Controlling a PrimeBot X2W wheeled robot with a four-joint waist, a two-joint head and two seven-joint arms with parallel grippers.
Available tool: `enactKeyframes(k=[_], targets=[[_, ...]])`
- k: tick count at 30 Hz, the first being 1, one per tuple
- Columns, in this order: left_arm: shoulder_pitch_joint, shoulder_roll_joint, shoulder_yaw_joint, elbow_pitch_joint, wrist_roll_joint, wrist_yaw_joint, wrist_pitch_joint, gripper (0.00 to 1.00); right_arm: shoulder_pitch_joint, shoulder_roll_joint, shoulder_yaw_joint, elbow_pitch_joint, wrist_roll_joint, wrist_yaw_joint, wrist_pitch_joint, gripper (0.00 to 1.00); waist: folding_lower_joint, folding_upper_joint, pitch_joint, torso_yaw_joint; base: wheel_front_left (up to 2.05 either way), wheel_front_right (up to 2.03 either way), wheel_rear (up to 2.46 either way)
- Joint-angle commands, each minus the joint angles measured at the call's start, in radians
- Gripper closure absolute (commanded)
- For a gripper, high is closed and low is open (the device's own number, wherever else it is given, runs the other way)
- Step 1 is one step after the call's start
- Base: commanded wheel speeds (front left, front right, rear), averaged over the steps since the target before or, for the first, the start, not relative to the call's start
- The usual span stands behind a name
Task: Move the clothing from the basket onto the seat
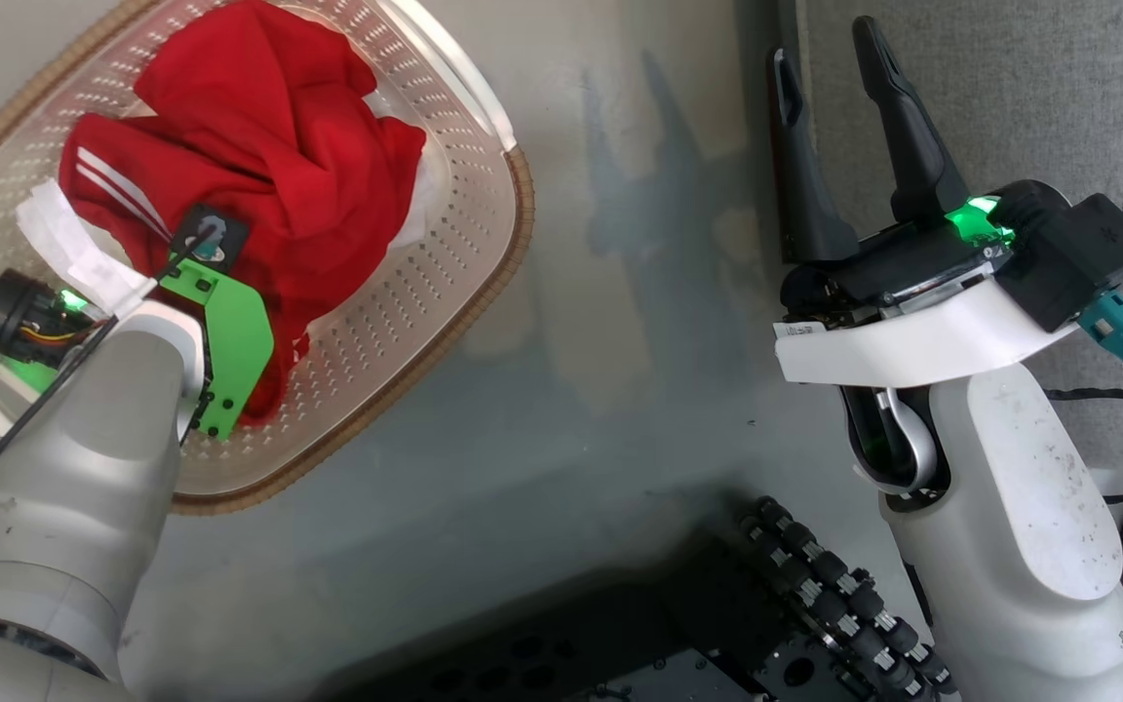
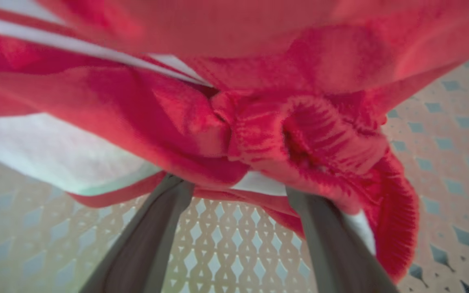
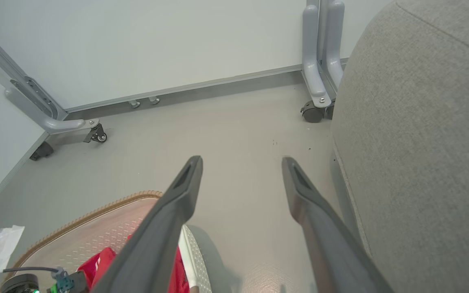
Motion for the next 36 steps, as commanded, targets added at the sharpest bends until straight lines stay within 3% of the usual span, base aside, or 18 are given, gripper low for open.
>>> enactKeyframes(k=[1,14,15,16,18,27,36], targets=[[-0.022,0.013,-0.002,0.001,-0.001,0.007,0.004,0.00,-0.013,0.000,0.002,-0.005,0.012,0.000,-0.003,0.00,-0.0001,-0.0001,0.021,-0.018,0.00,0.00,0.00],[-0.044,0.061,-0.021,0.004,-0.003,0.028,0.007,0.00,-0.024,0.000,0.029,-0.026,0.063,0.000,-0.003,0.00,-0.0001,-0.0001,0.089,-0.068,0.00,0.00,0.00],[-0.042,0.061,-0.021,0.003,-0.005,0.030,0.006,0.12,-0.024,0.000,0.029,-0.027,0.064,0.000,-0.003,0.00,-0.0001,-0.0001,0.091,-0.070,0.00,0.00,0.00],[-0.041,0.062,-0.023,0.004,-0.006,0.032,0.001,0.52,-0.023,0.000,0.029,-0.028,0.065,0.000,-0.003,0.00,-0.0001,-0.0001,0.093,-0.073,0.00,0.00,0.00],[-0.042,0.063,-0.025,0.004,-0.008,0.036,-0.003,1.00,-0.021,0.000,0.026,-0.030,0.066,0.000,-0.003,0.00,-0.0001,-0.0001,0.096,-0.075,0.00,0.00,0.00],[-0.031,0.042,-0.061,-0.001,0.015,0.041,-0.041,1.00,-0.021,0.000,0.005,-0.021,0.032,0.000,-0.003,0.00,-0.0001,-0.0001,0.076,-0.052,0.00,0.00,0.00],[0.018,-0.021,-0.074,-0.037,-0.001,0.046,-0.173,1.00,0.005,0.000,-0.021,-0.002,-0.037,0.000,-0.003,0.00,-0.0001,-0.0001,-0.025,0.023,0.00,0.00,0.00]])
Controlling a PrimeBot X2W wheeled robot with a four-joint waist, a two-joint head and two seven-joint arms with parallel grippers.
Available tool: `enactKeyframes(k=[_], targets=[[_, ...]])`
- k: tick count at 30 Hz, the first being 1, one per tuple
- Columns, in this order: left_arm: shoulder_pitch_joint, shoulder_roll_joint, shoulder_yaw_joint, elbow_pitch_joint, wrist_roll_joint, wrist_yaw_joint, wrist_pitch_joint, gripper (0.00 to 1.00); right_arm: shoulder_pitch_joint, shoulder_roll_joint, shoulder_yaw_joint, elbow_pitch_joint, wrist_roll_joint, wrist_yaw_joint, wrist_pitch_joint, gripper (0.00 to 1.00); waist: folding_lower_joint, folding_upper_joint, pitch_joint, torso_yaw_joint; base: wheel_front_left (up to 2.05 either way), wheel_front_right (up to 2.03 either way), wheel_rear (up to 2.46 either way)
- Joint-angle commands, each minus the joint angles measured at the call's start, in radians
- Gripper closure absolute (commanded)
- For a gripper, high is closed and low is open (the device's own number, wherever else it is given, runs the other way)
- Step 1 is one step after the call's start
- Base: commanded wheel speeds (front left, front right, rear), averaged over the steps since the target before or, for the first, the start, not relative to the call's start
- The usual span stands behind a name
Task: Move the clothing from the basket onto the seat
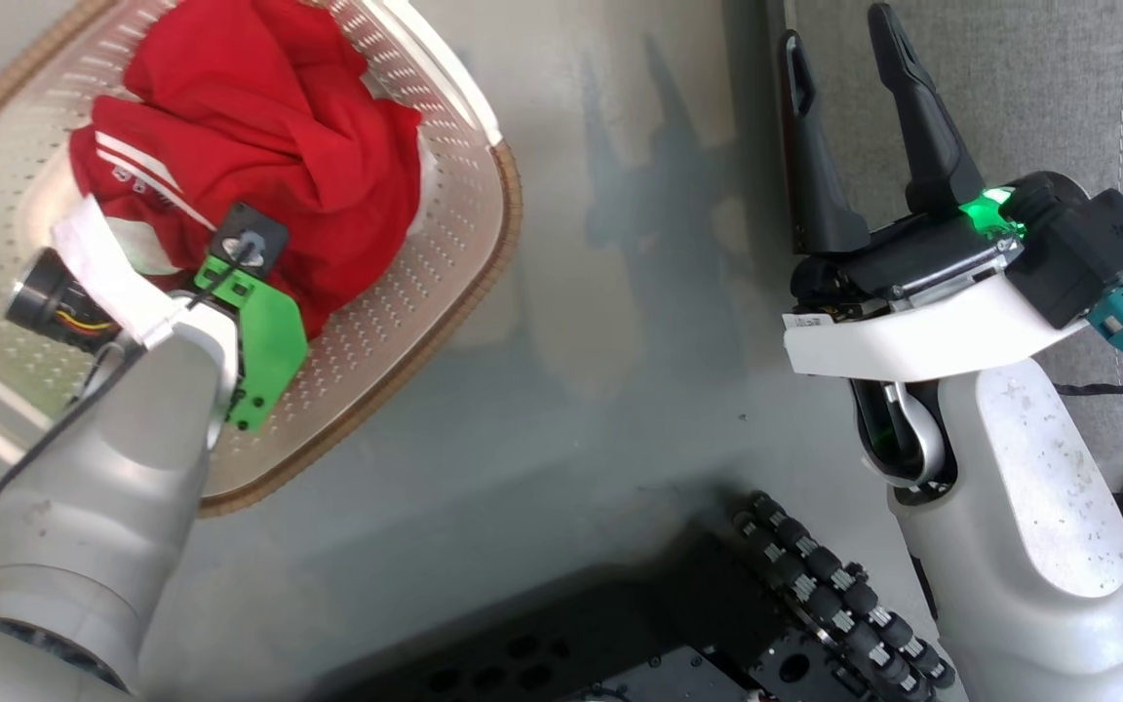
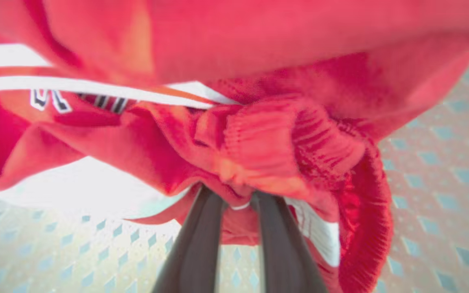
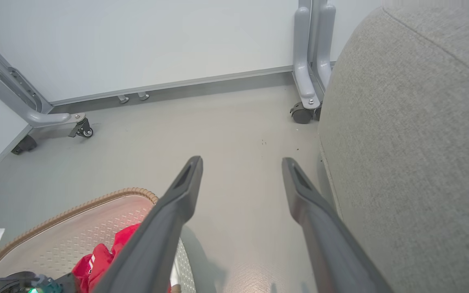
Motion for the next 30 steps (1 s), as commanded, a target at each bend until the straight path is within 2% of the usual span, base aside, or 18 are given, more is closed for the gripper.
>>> enactKeyframes(k=[1,18,25,30], targets=[[0.018,-0.013,0.000,-0.008,-0.011,0.002,-0.019,1.00,0.011,-0.001,-0.005,0.006,-0.012,0.000,-0.003,0.00,0.0001,0.0000,-0.054,0.046,0.00,0.00,0.00],[0.139,-0.116,0.058,-0.088,-0.116,-0.007,-0.305,1.00,0.111,-0.002,-0.078,0.032,-0.128,0.000,0.015,0.00,0.0001,0.0000,-0.306,0.200,0.00,0.00,0.00],[0.187,-0.131,0.102,-0.154,-0.173,-0.007,-0.366,1.00,0.168,-0.002,-0.108,-0.004,-0.149,0.000,0.060,0.00,0.0001,0.0000,-0.397,0.244,0.00,0.00,0.00],[0.231,-0.118,0.141,-0.230,-0.203,0.007,-0.380,1.00,0.205,-0.002,-0.117,-0.026,-0.152,0.000,0.085,0.00,0.0001,0.0000,-0.456,0.261,0.00,0.00,0.00]])
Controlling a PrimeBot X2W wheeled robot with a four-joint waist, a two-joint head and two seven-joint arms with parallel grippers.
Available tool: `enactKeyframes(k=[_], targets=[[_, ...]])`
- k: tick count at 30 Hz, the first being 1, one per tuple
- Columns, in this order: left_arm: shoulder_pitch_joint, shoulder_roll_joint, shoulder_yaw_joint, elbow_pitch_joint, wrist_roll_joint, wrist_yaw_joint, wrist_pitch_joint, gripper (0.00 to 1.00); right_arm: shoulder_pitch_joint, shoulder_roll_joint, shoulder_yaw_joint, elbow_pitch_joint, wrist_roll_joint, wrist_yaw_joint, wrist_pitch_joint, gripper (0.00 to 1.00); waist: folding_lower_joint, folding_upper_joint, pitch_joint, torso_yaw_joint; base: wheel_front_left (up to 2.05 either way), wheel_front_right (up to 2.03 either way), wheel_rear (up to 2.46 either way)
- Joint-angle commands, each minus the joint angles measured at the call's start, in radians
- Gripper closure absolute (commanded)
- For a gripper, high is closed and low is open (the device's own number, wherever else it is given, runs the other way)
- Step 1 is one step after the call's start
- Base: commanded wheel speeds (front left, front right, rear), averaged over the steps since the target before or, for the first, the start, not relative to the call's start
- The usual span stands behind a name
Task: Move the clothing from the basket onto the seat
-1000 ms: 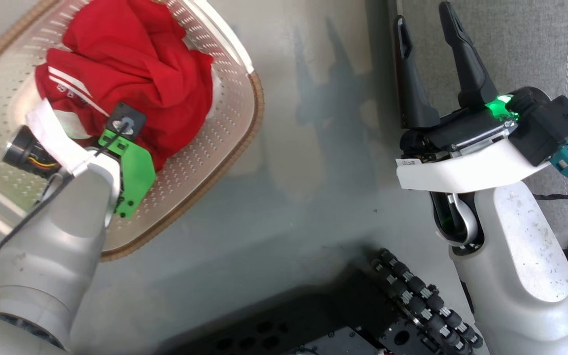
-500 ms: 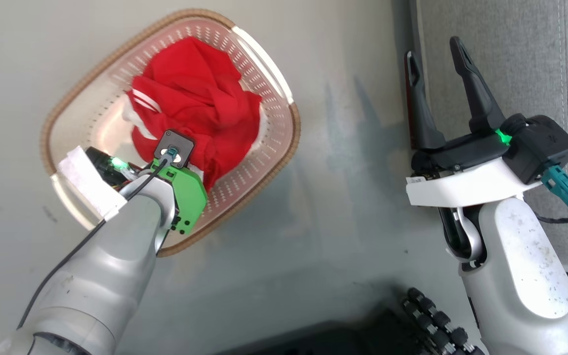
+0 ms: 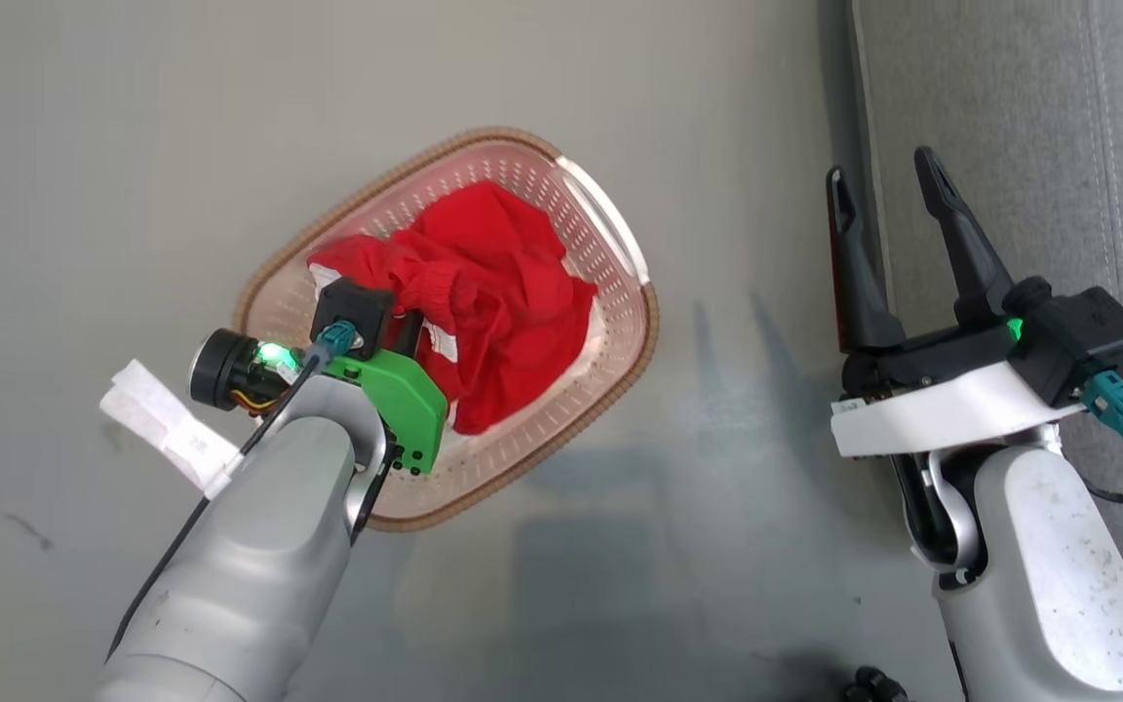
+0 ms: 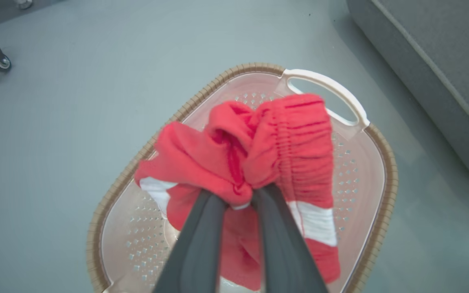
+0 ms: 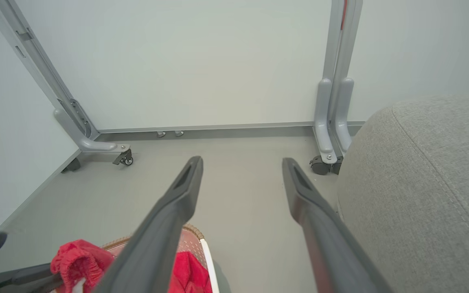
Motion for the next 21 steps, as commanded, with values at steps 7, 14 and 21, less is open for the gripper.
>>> enactKeyframes(k=[7,14,21], targets=[[0.109,0.047,0.084,-0.230,-0.010,0.037,-0.008,1.00,0.061,-0.002,-0.017,-0.027,-0.010,0.000,0.027,0.00,0.0000,0.0000,-0.144,0.063,0.00,0.00,0.00],[0.212,0.078,0.158,-0.466,0.017,0.057,-0.007,1.00,0.103,-0.003,-0.028,-0.044,-0.018,0.000,0.054,0.00,0.0000,0.0000,-0.221,0.079,0.00,0.00,0.00],[0.303,0.088,0.218,-0.661,0.047,0.053,-0.007,1.00,0.150,-0.002,-0.029,-0.052,-0.018,0.000,0.078,0.00,0.0000,0.0000,-0.307,0.085,0.00,0.00,0.00]])
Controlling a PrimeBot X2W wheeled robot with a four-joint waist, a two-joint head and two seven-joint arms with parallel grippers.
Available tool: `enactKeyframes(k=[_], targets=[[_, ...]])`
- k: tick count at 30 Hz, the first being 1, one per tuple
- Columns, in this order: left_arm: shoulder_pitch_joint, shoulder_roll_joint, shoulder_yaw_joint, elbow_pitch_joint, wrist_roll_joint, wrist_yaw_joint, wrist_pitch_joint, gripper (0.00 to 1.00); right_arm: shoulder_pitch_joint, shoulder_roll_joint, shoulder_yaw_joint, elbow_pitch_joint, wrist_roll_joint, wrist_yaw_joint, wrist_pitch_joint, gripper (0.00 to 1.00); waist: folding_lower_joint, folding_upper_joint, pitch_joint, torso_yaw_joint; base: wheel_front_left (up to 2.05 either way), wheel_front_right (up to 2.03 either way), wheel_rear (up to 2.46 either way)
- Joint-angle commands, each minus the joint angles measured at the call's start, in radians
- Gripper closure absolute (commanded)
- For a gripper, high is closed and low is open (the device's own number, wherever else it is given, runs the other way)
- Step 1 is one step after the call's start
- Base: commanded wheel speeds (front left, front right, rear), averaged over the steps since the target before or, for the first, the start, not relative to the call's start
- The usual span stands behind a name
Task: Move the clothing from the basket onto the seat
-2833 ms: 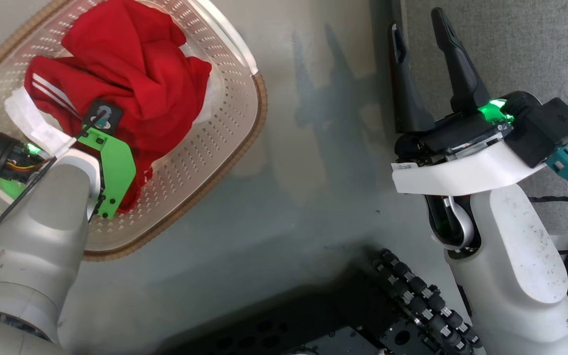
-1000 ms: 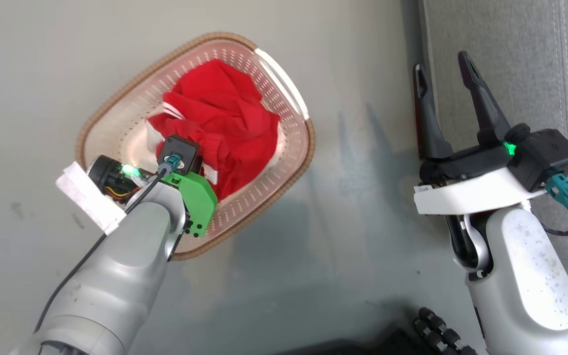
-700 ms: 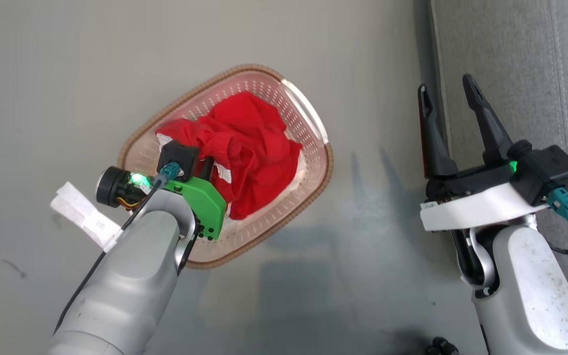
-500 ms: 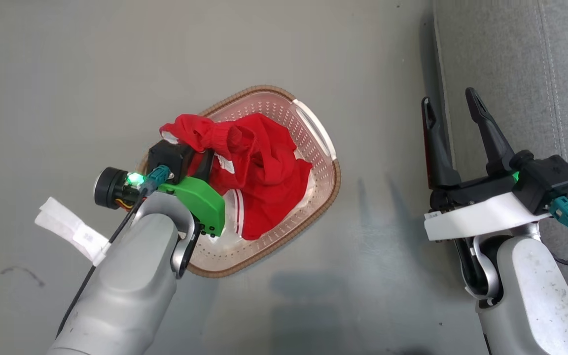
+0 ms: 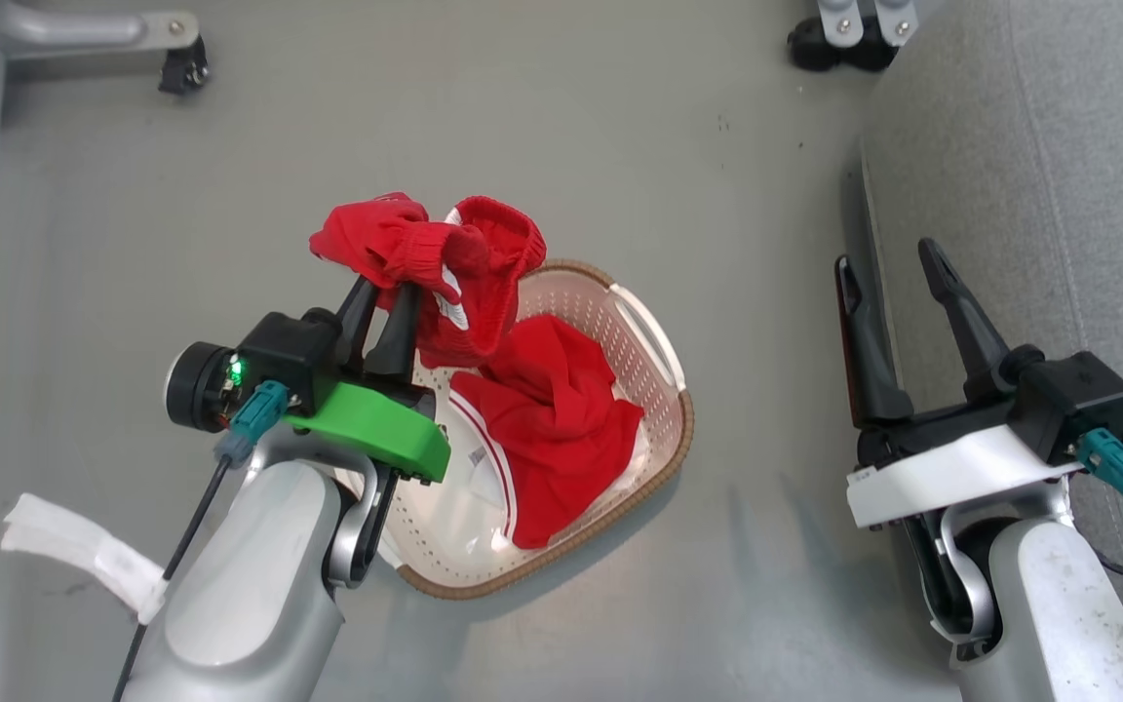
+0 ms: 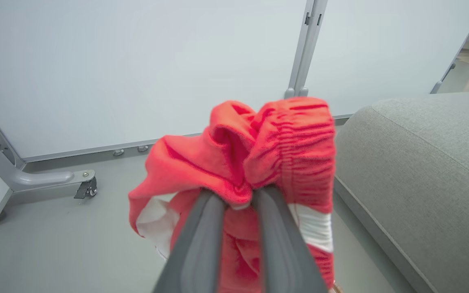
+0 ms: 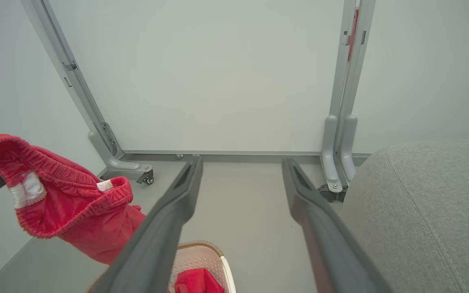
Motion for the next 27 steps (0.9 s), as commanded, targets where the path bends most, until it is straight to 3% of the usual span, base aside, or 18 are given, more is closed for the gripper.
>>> enactKeyframes(k=[1,14,27], targets=[[0.024,0.009,0.011,-0.029,0.015,-0.004,-0.003,1.00,0.019,-0.002,0.000,-0.005,0.000,0.000,0.002,0.00,0.0000,0.0000,-0.058,0.011,0.00,0.00,0.00],[0.147,0.014,0.051,-0.250,0.028,-0.030,-0.003,1.00,0.118,-0.002,0.012,-0.013,0.017,0.000,0.035,0.00,0.0000,0.0000,-0.195,-0.002,0.00,0.00,0.00],[0.258,0.031,0.025,-0.388,0.006,-0.003,0.033,1.00,0.225,-0.002,0.025,-0.028,0.036,0.000,0.070,0.00,0.0000,0.0000,-0.310,-0.010,0.00,0.00,0.00]])
